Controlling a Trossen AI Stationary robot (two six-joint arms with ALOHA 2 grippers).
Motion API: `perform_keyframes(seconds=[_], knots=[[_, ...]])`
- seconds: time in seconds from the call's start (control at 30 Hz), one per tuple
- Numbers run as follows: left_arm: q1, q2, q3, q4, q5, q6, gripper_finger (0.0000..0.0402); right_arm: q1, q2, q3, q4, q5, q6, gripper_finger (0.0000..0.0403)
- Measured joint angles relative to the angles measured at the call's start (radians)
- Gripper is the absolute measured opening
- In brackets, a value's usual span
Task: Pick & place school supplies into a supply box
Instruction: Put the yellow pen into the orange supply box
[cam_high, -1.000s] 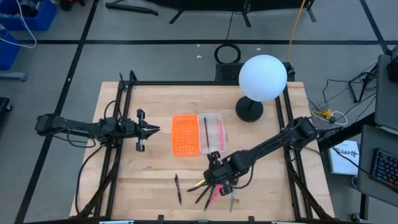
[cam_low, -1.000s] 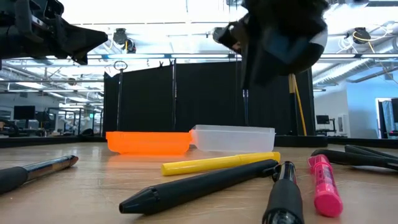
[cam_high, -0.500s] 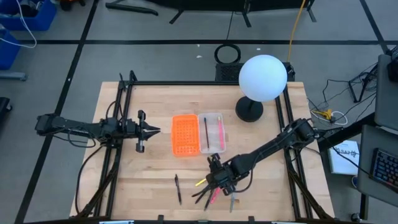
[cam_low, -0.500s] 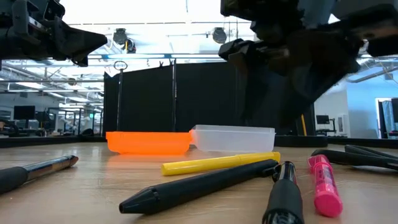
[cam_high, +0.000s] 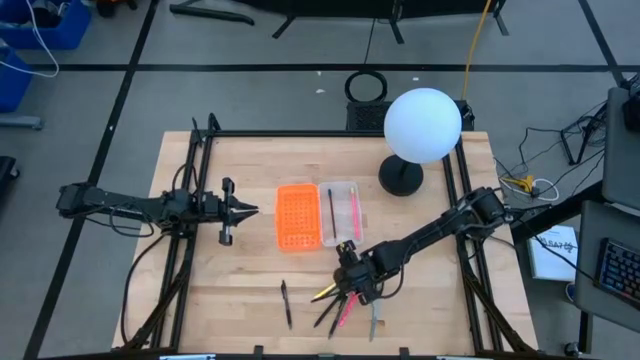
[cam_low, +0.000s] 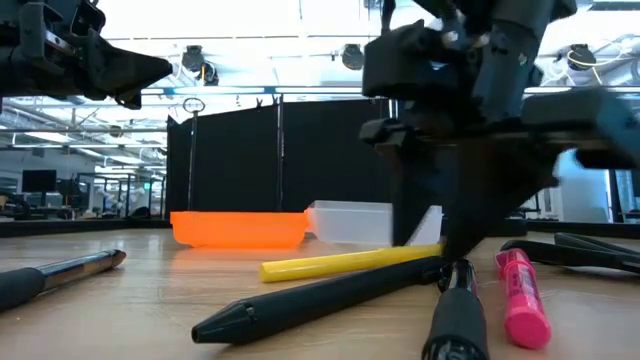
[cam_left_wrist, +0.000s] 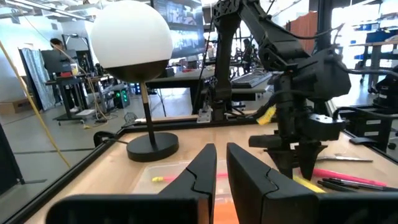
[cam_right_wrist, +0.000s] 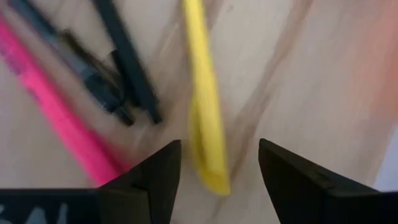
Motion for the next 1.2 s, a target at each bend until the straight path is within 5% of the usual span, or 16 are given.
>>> perform_keyframes(seconds=[0.4, 0.8, 1.2], knots=[[0.000, 0.000, 0.000, -0.001, 0.000, 0.000, 0.0047, -0.002, -0.004, -0.114, 0.148, -0.020, -0.077, 0.0193], [0.000, 0.000, 0.000, -0.069, -0.001, -0.056, 0.0047, -0.037, 0.000, -0.149, 0.185, -0.141, -0.044, 0.0036], [0.000, 0.000, 0.000, -0.076, -0.001, -0.056, 0.0047, -0.048, -0.072, -0.128, 0.159, -0.073, -0.080, 0.0036]])
